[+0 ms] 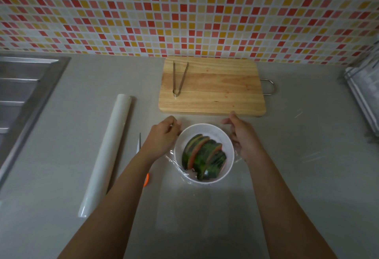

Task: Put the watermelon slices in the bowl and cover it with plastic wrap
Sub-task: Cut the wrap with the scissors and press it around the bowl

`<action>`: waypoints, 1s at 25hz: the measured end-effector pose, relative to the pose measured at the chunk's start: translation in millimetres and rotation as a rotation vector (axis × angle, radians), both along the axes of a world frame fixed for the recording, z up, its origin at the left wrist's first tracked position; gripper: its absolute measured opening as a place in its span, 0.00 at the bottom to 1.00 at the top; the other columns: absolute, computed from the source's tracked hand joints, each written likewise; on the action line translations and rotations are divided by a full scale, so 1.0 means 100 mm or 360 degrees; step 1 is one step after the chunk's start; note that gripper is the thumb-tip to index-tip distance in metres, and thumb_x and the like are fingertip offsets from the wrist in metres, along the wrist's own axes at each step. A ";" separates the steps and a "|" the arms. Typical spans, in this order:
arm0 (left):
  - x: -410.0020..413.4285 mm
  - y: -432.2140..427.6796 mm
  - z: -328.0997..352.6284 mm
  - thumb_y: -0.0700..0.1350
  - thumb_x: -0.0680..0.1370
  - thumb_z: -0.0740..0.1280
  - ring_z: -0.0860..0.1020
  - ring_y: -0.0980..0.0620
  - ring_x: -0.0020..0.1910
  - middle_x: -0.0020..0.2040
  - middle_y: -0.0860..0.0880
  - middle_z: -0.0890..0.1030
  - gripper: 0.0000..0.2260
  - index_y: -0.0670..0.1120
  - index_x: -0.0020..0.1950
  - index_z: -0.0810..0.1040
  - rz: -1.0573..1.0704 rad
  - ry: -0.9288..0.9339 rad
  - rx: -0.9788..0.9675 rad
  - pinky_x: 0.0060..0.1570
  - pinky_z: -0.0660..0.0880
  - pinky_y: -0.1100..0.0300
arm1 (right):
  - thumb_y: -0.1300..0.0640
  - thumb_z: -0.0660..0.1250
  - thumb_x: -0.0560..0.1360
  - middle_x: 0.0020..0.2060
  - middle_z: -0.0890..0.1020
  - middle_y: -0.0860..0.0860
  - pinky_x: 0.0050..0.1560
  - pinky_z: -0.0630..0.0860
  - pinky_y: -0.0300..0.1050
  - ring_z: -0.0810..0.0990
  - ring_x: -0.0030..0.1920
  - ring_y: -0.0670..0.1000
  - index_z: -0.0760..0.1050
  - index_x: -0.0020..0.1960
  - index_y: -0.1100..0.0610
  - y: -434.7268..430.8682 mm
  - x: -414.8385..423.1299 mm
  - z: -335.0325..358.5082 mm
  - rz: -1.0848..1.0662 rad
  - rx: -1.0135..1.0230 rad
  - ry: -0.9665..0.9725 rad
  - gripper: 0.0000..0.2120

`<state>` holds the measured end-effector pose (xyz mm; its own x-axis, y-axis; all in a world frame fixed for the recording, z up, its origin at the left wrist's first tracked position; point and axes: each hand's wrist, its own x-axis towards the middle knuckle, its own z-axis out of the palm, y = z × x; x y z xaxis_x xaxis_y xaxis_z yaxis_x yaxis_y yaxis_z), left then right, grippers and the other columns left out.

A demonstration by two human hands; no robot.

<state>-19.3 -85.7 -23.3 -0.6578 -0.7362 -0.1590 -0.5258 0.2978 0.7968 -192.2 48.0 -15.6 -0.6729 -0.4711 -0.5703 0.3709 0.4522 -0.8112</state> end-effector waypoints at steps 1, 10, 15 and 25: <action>0.00 0.01 0.02 0.52 0.81 0.57 0.75 0.64 0.36 0.37 0.55 0.81 0.14 0.50 0.37 0.70 0.0006 0.0008 0.0025 0.33 0.66 0.78 | 0.43 0.57 0.77 0.12 0.65 0.45 0.16 0.61 0.33 0.65 0.15 0.42 0.78 0.37 0.52 0.02 0.00 0.03 -0.0024 -0.0087 -0.0165 0.19; 0.01 -0.01 0.04 0.61 0.78 0.55 0.76 0.63 0.39 0.38 0.58 0.81 0.20 0.50 0.41 0.79 0.0010 -0.0054 0.0172 0.37 0.69 0.64 | 0.53 0.58 0.76 0.19 0.61 0.45 0.16 0.54 0.33 0.57 0.17 0.42 0.80 0.40 0.53 0.05 -0.07 -0.01 0.0052 -0.0339 -0.0351 0.14; 0.02 -0.01 0.02 0.53 0.79 0.61 0.72 0.60 0.31 0.28 0.54 0.75 0.15 0.51 0.32 0.70 -0.0096 -0.0086 -0.0121 0.31 0.65 0.74 | 0.53 0.57 0.78 0.16 0.70 0.44 0.15 0.60 0.32 0.66 0.15 0.41 0.78 0.43 0.53 0.08 -0.04 0.09 0.0148 -0.0354 -0.0265 0.11; -0.02 0.08 -0.05 0.51 0.82 0.55 0.79 0.46 0.37 0.38 0.42 0.82 0.13 0.44 0.44 0.68 0.0051 0.0089 -0.0118 0.37 0.73 0.58 | 0.47 0.62 0.76 0.52 0.81 0.49 0.58 0.75 0.50 0.78 0.54 0.52 0.80 0.38 0.46 -0.12 0.16 -0.04 -0.0277 -0.0177 0.0148 0.12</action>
